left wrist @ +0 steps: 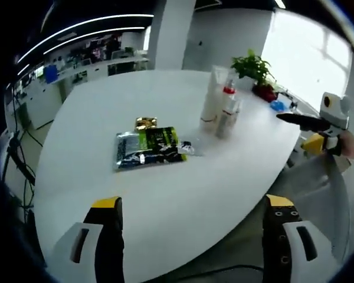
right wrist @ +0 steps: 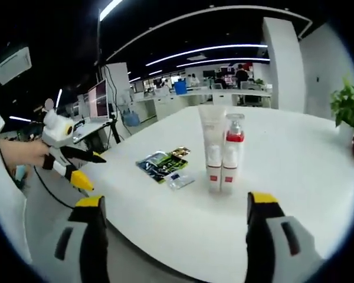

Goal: Arrange the skincare products in the storage area until every visible bottle or jar stands upright without overlapping.

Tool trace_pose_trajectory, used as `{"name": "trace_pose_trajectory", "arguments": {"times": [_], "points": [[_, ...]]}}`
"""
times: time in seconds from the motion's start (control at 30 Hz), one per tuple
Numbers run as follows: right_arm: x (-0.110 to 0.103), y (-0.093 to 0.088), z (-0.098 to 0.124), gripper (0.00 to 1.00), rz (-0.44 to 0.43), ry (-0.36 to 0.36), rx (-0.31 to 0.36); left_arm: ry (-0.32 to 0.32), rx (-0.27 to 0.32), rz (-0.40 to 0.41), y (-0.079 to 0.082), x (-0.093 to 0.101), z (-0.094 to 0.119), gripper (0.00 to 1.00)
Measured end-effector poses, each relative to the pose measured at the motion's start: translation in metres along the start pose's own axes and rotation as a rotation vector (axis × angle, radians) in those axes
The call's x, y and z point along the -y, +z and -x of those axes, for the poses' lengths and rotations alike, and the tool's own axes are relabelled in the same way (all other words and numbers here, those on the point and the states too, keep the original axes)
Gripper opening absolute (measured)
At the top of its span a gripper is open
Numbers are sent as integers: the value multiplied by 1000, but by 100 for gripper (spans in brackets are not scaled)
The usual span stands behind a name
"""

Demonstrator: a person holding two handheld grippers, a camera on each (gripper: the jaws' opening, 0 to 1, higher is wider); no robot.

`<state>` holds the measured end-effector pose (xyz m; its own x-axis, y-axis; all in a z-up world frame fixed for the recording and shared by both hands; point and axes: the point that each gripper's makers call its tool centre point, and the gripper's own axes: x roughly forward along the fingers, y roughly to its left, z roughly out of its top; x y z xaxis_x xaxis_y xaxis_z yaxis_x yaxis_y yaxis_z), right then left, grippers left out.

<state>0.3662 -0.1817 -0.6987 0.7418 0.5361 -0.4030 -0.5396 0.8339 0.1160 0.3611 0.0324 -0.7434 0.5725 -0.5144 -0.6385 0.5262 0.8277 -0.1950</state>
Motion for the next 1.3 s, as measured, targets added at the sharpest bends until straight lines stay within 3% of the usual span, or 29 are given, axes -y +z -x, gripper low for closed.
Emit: {"name": "trace_pose_trajectory", "arguments": {"times": [0.7, 1.3], "points": [[0, 0, -1, 100, -27, 15, 9, 2, -30, -44, 6, 3, -5, 97], [1, -4, -4, 98, -48, 31, -7, -65, -83, -182, 38, 14, -60, 94]]}}
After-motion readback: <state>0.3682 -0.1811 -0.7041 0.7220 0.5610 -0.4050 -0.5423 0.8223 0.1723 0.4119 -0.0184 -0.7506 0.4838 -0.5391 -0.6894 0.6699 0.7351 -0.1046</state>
